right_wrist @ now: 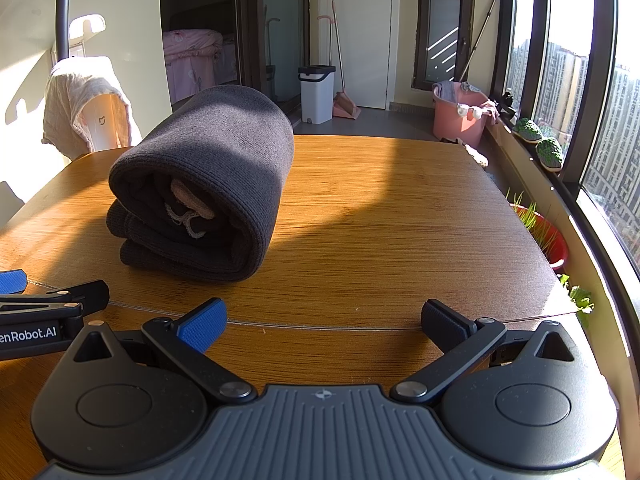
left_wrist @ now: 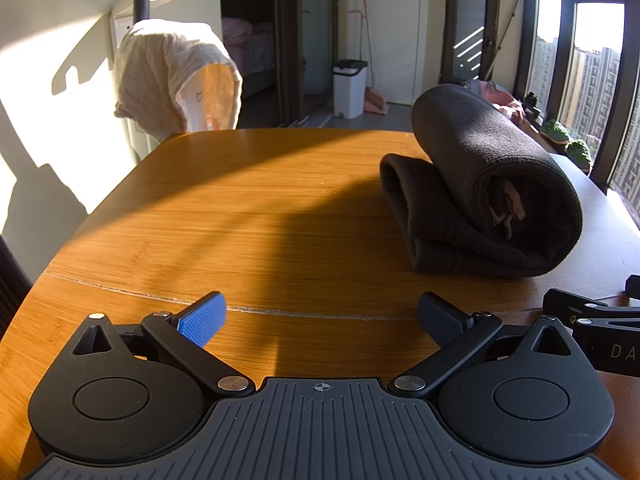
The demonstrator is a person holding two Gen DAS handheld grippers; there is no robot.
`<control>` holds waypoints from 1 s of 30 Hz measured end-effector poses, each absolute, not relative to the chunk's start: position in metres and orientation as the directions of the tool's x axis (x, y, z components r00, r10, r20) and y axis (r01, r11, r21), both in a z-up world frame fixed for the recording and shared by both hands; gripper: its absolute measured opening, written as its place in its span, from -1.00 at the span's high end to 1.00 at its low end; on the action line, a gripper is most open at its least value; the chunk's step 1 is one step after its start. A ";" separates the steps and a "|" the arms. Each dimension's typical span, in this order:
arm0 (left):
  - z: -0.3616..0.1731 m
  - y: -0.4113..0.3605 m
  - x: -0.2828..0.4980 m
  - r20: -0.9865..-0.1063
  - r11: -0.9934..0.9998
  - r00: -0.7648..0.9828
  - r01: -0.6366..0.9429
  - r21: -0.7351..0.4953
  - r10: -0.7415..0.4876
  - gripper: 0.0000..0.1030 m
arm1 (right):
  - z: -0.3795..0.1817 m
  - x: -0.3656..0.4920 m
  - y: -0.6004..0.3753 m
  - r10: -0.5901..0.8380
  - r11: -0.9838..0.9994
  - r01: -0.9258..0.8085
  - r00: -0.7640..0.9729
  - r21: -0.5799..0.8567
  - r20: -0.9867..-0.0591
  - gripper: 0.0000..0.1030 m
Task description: Fold clothes
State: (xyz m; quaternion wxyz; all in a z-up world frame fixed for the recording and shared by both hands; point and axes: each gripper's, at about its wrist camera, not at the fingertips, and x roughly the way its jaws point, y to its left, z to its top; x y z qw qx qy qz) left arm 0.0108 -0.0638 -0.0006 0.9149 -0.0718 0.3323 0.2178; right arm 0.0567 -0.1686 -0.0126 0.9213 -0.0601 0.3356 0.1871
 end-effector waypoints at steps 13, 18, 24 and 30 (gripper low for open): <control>-0.001 -0.064 0.011 -0.639 0.895 0.684 -0.446 0.013 0.351 -1.00 | -0.013 0.057 -0.169 0.305 0.923 -0.385 0.705 0.015 -0.641 -1.00; -0.001 -0.064 0.012 -0.639 0.897 0.686 -0.441 0.013 0.347 -1.00 | -0.012 0.055 -0.170 0.312 0.920 -0.392 0.702 0.019 -0.641 -1.00; -0.001 -0.067 0.024 -0.638 0.906 0.695 -0.423 0.009 0.331 -1.00 | -0.012 0.055 -0.169 0.309 0.921 -0.388 0.703 0.018 -0.640 -1.00; 0.000 -0.064 0.022 -0.661 0.945 0.709 -0.328 0.000 0.247 -1.00 | -0.012 0.055 -0.168 0.308 0.922 -0.386 0.704 0.020 -0.640 -1.00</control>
